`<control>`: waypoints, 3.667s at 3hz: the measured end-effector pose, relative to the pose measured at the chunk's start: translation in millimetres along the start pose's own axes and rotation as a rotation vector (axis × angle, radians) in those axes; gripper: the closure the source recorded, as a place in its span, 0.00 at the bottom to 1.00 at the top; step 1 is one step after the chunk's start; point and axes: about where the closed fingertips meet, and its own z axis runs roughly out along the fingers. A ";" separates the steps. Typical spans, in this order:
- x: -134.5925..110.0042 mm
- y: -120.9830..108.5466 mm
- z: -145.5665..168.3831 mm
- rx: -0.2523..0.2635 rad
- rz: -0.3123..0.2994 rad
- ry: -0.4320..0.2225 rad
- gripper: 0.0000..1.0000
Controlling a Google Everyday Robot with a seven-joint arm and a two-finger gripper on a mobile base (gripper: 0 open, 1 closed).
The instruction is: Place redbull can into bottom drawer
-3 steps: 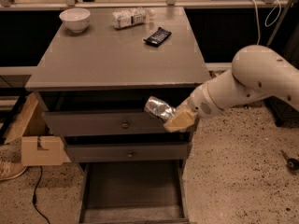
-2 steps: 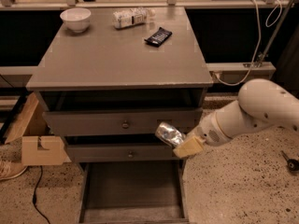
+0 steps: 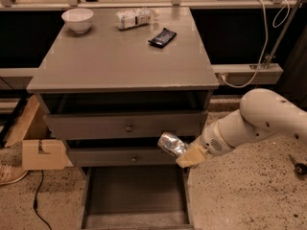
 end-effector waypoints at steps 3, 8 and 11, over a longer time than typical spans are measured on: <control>99.2 -26.3 188.2 -0.210 0.179 -0.100 1.00; 150.3 -38.5 378.1 -0.290 0.275 -0.040 1.00; 142.1 -73.7 511.4 -0.232 0.300 -0.007 0.44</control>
Offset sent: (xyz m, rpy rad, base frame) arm -0.0255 0.0355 -0.2733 0.3097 0.2580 -0.0732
